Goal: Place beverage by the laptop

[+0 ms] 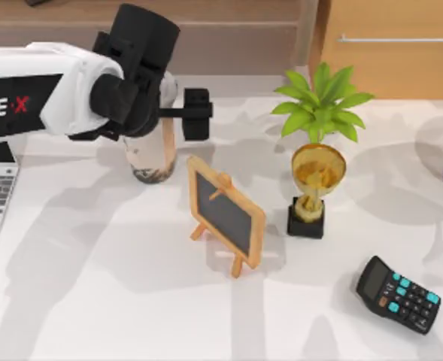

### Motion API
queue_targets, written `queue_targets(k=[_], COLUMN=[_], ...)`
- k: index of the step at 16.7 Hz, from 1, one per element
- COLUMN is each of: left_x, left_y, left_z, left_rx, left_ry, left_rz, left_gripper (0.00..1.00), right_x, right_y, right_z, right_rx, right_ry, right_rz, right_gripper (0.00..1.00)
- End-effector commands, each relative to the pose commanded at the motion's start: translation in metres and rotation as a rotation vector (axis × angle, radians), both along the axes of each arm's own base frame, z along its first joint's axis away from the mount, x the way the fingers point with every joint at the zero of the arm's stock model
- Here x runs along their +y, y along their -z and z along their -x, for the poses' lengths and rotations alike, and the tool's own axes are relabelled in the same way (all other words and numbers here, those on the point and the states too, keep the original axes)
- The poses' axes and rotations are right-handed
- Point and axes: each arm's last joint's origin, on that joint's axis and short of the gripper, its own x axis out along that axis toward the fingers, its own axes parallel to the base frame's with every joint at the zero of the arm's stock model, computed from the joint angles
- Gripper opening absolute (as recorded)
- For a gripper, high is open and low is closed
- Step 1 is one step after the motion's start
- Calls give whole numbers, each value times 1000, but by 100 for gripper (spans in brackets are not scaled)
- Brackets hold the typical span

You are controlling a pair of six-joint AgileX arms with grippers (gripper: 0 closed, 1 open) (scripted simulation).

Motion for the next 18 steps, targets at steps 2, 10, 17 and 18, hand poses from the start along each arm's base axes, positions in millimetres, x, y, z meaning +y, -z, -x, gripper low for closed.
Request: queue_targets(k=[2, 10, 17, 18], left_x=[1, 1, 1, 1], left_y=[7, 7, 7, 7], left_z=[-5, -5, -5, -5], left_rx=[0, 0, 0, 0], left_ry=[0, 0, 0, 0], left_rz=[0, 0, 0, 0], left_gripper=[100, 62, 10, 2], right_x=[0, 0, 0, 0], right_y=[0, 0, 0, 0], right_z=[0, 0, 0, 0], right_rx=[0, 0, 0, 0], right_ry=[0, 0, 0, 0], right_rz=[0, 0, 0, 0], right_gripper=[100, 100, 100, 100])
